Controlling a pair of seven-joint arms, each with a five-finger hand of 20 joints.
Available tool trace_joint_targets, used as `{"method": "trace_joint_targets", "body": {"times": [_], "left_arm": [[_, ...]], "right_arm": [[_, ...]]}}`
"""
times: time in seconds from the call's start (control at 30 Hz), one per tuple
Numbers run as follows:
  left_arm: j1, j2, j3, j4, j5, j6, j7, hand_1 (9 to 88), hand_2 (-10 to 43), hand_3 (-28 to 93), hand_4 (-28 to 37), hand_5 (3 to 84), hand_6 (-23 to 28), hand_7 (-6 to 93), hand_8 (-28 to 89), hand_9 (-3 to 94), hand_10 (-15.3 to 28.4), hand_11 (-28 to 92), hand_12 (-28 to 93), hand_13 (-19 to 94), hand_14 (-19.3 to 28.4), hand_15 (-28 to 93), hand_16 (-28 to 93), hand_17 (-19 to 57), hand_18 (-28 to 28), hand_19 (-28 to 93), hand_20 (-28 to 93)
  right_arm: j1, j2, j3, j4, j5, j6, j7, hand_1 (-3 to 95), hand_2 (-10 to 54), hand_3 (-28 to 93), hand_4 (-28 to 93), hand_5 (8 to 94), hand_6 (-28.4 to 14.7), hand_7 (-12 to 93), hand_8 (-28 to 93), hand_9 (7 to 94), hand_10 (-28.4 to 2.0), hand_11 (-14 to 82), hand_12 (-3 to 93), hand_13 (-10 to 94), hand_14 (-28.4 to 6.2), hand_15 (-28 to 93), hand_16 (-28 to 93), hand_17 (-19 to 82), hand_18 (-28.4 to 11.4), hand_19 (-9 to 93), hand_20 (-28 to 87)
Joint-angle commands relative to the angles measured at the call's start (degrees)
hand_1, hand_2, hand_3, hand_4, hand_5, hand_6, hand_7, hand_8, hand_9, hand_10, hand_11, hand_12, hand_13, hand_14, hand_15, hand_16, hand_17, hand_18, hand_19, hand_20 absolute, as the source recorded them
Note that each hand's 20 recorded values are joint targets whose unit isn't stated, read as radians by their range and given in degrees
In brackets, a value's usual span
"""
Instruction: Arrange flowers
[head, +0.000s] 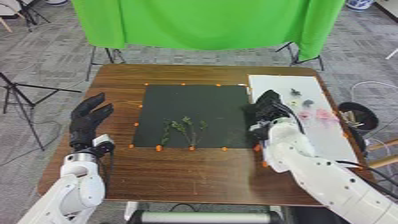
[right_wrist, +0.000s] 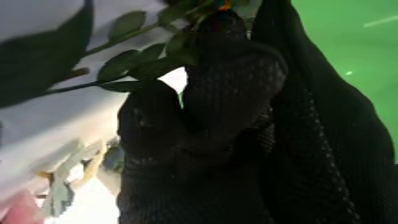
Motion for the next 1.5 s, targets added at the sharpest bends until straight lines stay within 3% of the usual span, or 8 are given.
{"method": "trace_joint_targets", "body": {"times": [0.03,0.5,0.77,0.9,1.07,1.23,1.37,1.5], "left_arm": [[0.3,-0.32,0.06,0.12,-0.52,0.40,0.13,60.0,-1.5,69,-2.3,47.7,-0.4,31.0,-13,34.9,10.0,27,14,39,13.6,30,-1,23.7,12.9,24,31],[0.3,0.14,0.14,-0.14,-1.02,0.86,0.30,59.3,-2.0,69,-2.4,47.9,0.1,31.0,-13,35.1,10.1,27,13,39,13.4,30,-1,23.6,12.7,24,31],[0.4,0.33,0.15,-0.26,-0.64,0.90,0.12,58.7,-2.3,70,-2.6,48.1,0.2,31.2,-13,35.1,10.0,27,13,39,13.5,30,-1,23.4,12.7,24,31],[1.1,0.54,-0.07,-0.64,-0.67,1.12,-0.03,58.2,-2.6,70,-2.6,48.2,0.1,31.2,-13,35.2,10.0,27,13,39,13.5,31,-1,23.3,12.7,24,31],[1.2,0.40,-0.17,-0.42,-0.74,0.57,-0.17,58.0,-2.8,70,-2.6,48.3,0.2,31.2,-13,35.2,10.0,27,13,39,13.6,31,-1,23.1,12.7,24,31],[0.6,0.28,0.19,-0.16,-0.04,-0.04,-0.79,58.1,-2.9,70,-2.8,48.3,0.1,31.2,-13,35.2,9.9,27,13,39,13.6,31,-1,23.1,12.7,25,31],[0.4,0.59,0.43,-0.23,-0.12,0.04,-0.67,58.1,-2.9,70,-2.8,48.2,0.0,31.3,-13,35.2,9.9,27,13,39,13.6,31,-1,23.0,12.7,25,31],[0.5,0.80,0.53,-0.25,-0.24,0.08,-0.68,58.0,-3.0,70,-2.7,48.3,0.0,31.3,-13,35.2,9.8,27,13,39,13.5,30,-1,22.9,12.6,24,31]], "right_arm": [[-0.6,0.9,-0.5,-2.0,-1.8,2.9,-3.1,68.0,-9.5,57,-9,75.2,-5.4,33,14,92.6,-14.0,19.4,40.1,94,-1.8,49,33,72,-4.5,79,50],[0.8,3.4,1.2,-9.1,-9.4,6.3,-4.3,67.1,-9.5,58,-8,74.9,-5.2,35,13,92.5,-13.8,20.3,40.4,94,-1.8,50,33,73,-4.8,80,51],[-5.7,6.2,8.8,-15.6,-16.3,-14.6,1.3,57.2,-9.5,58,-8,68.0,-2.4,39,14,85.2,-13.5,18.5,42.8,87,-4.8,52,36,65,-8.7,87,47],[-9.3,6.9,12.6,-19.5,-15.7,-24.6,3.5,31.4,-9.5,62,-14,63.9,-4.3,21,-6,66.4,-18.4,22.7,26.8,73,-11.9,58,34,56,-15.0,91,45],[-10.8,7.0,14.3,-21.2,-14.6,-34.4,3.0,20.0,-9.5,56,-23,59.5,-10.9,8,-5,61.3,-22.2,10.3,22.0,68,-15.3,57,33,53,-16.3,88,45],[-11.4,6.7,15.4,-21.5,-13.0,-39.4,2.0,35.2,-9.5,4,-11,51.1,-15.5,3,-6,48.6,-24.5,5.2,14.4,66,-17.0,50,32,52,-16.5,83,44],[-12.0,6.9,16.1,-22.0,-13.1,-40.3,0.6,28.5,-9.5,16,-17,39.6,-10.6,0,-5,36.7,-23.0,2.7,11.6,61,-19.4,33,29,48,-19.7,68,38],[-13.0,7.1,17.3,-23.1,-11.7,-39.7,0.0,19.2,-9.5,41,-28,26.6,-4.9,0,-4,24.6,-19.2,-1.0,11.2,36,-26.2,9,23,31,-28.1,24,31]]}}
